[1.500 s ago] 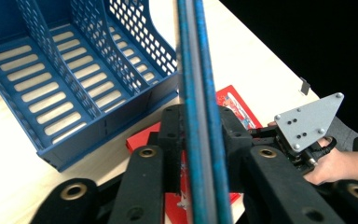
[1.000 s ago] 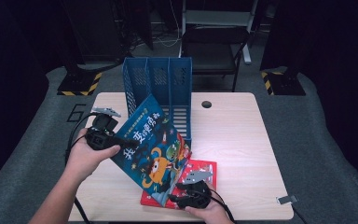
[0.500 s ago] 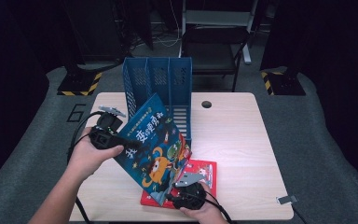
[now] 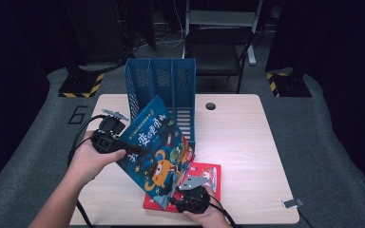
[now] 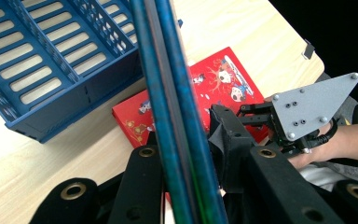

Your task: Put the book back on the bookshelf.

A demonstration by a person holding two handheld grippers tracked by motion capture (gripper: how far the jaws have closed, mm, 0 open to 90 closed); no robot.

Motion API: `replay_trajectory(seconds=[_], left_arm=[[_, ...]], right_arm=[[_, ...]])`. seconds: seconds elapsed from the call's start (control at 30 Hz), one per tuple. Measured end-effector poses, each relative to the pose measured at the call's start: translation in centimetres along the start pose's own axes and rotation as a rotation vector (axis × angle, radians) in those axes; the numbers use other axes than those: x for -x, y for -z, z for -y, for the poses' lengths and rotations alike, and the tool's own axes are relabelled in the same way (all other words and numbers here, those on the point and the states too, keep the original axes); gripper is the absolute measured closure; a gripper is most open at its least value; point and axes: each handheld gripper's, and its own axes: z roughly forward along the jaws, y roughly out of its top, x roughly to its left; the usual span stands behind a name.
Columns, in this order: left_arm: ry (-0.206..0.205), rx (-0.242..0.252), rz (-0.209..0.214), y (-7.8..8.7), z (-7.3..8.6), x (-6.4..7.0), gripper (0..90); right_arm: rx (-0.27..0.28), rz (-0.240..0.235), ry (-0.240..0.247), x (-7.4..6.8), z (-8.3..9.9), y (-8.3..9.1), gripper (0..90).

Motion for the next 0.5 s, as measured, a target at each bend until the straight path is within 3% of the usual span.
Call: replay_trajectory(seconds=[0.07, 0.5], left_arm=[[-0.013, -0.001, -0.008, -0.03, -0.03, 0.07, 74.7], [0.005, -0.007, 0.004, 0.0, -0.01, -0.21, 74.6]], right_arm=[[0.002, 0.003, 0.001, 0.0, 0.01, 0.01, 51.5], [0.006, -0.001, -0.002, 0.03, 0.08, -0.01, 51.5]])
